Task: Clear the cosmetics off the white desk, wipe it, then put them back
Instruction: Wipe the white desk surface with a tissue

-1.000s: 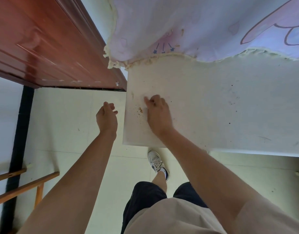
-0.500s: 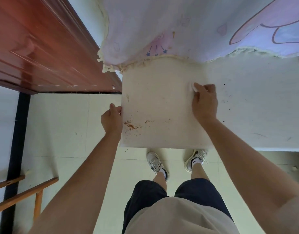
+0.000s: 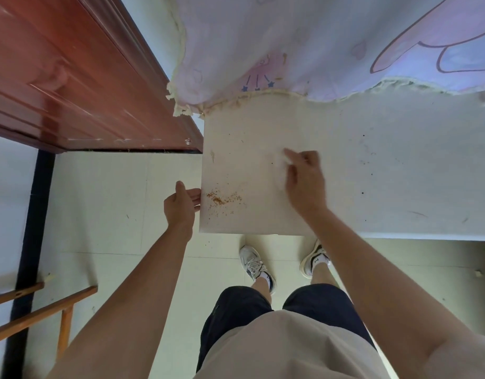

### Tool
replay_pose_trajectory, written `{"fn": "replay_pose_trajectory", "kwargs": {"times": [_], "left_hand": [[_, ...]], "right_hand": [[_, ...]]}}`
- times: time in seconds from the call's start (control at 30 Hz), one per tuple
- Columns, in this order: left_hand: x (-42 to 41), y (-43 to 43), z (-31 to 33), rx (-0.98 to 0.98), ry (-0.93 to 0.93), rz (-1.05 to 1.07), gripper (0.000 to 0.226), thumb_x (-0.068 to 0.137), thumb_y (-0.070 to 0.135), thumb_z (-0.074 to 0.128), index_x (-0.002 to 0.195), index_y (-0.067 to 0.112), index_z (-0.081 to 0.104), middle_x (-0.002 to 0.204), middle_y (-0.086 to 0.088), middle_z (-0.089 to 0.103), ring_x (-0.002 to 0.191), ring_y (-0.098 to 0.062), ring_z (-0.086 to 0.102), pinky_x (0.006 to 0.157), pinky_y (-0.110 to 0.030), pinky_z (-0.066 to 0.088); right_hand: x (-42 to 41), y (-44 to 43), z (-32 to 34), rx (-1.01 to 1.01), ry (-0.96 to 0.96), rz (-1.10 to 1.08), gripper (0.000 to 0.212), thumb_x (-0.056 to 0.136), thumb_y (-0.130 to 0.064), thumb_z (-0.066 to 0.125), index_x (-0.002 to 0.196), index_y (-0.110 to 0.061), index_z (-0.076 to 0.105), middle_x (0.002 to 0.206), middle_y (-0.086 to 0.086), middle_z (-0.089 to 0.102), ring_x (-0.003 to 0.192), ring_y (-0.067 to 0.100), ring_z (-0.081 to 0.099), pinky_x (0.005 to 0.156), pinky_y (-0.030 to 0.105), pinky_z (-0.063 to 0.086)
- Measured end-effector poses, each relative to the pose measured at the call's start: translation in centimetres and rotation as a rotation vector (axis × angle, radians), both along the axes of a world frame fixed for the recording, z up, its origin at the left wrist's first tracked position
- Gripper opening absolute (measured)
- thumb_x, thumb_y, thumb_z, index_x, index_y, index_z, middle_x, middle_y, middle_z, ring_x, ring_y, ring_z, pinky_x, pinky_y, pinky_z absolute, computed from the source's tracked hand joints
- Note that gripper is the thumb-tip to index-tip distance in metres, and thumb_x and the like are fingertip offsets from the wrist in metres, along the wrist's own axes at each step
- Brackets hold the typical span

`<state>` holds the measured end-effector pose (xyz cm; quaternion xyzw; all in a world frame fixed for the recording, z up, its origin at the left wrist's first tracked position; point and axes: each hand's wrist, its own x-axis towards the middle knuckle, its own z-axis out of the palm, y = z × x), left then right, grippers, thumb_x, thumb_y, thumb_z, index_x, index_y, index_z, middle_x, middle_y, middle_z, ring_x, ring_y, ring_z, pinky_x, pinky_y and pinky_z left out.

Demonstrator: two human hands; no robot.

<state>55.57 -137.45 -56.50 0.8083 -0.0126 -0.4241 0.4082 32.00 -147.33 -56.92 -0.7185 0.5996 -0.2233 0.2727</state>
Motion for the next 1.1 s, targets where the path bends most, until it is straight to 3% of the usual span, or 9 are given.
{"fn": "replay_pose_trajectory", "kwargs": {"times": [0.13,0.23,0.33,0.5,0.6,0.7,0.77,0.93,1.1], "left_hand": [[-0.6,0.3,-0.6,0.003,-0.042,0.033,0.052,0.099,0.04,0.036,0.083,0.009,0.075,0.083,-0.004,0.076,0.082,-0.02,0.072,0.085,-0.04,0.057],[-0.7,0.5,-0.6,0.004,-0.05,0.028,0.052,0.098,0.041,0.036,0.08,0.012,0.075,0.081,-0.002,0.076,0.082,-0.019,0.072,0.087,-0.041,0.057],[-0.4,0.4,-0.5,-0.005,-0.016,0.031,0.054,0.101,0.041,0.036,0.083,0.008,0.073,0.084,-0.005,0.076,0.084,-0.021,0.072,0.088,-0.039,0.057],[-0.2,0.5,-0.2,-0.001,-0.014,-0.019,0.053,0.101,0.042,0.036,0.085,0.007,0.072,0.088,-0.008,0.075,0.087,-0.023,0.072,0.087,-0.038,0.057],[-0.3,0.5,-0.2,-0.008,-0.021,-0.034,0.053,0.101,0.042,0.036,0.09,0.005,0.073,0.089,-0.007,0.075,0.09,-0.023,0.071,0.087,-0.038,0.057],[-0.5,0.5,-0.3,-0.005,-0.038,-0.032,0.053,0.1,0.042,0.036,0.082,0.01,0.074,0.085,-0.004,0.076,0.086,-0.022,0.072,0.089,-0.042,0.056],[-0.8,0.5,-0.3,0.002,-0.058,-0.021,0.052,0.097,0.043,0.036,0.072,0.018,0.074,0.081,-0.001,0.076,0.086,-0.022,0.071,0.089,-0.044,0.056],[-1.1,0.5,0.0,0.018,-0.072,-0.011,0.054,0.094,0.044,0.035,0.06,0.027,0.073,0.079,0.003,0.076,0.088,-0.023,0.07,0.089,-0.045,0.055],[-0.6,0.8,0.4,0.0,-0.018,-0.014,0.053,0.101,0.041,0.036,0.079,0.01,0.073,0.084,-0.004,0.075,0.086,-0.021,0.072,0.085,-0.036,0.057]], "right_hand": [[-5.8,1.3,-1.4,0.015,0.186,-0.276,0.038,0.092,-0.01,0.049,0.128,-0.013,0.061,0.11,0.018,0.05,0.087,0.039,0.058,0.081,0.042,0.049],[-2.6,4.9,-2.2,-0.04,0.204,-0.064,0.045,0.085,-0.017,0.042,0.123,-0.003,0.062,0.095,0.02,0.053,0.074,0.037,0.057,0.071,0.042,0.05],[2.7,7.2,-1.9,-0.045,0.147,0.114,0.043,0.08,-0.007,0.05,0.12,0.002,0.062,0.089,0.017,0.055,0.07,0.034,0.055,0.067,0.04,0.052],[4.0,5.5,-0.4,0.035,-0.028,0.285,0.034,0.084,0.002,0.059,0.115,-0.008,0.069,0.096,0.014,0.06,0.079,0.032,0.062,0.075,0.033,0.051],[-1.4,1.5,-0.1,-0.033,0.002,0.036,0.039,0.087,0.0,0.057,0.123,-0.012,0.067,0.108,0.017,0.057,0.091,0.032,0.062,0.084,0.027,0.043],[-9.6,-1.1,-0.5,0.031,0.182,-0.424,0.042,0.095,-0.006,0.048,0.135,-0.016,0.055,0.122,0.019,0.048,0.102,0.037,0.056,0.093,0.037,0.042],[-12.3,-0.4,-1.0,0.047,0.292,-0.525,0.039,0.096,-0.006,0.046,0.134,-0.01,0.053,0.119,0.025,0.047,0.099,0.045,0.054,0.09,0.046,0.042],[-5.5,5.1,-2.9,-0.07,0.294,-0.155,0.047,0.079,-0.001,0.053,0.125,-0.003,0.062,0.095,0.022,0.054,0.077,0.038,0.055,0.072,0.044,0.048],[5.0,9.5,-1.5,-0.016,0.114,0.17,0.045,0.078,0.003,0.059,0.122,-0.005,0.062,0.089,0.012,0.055,0.071,0.029,0.053,0.067,0.041,0.051]]}}
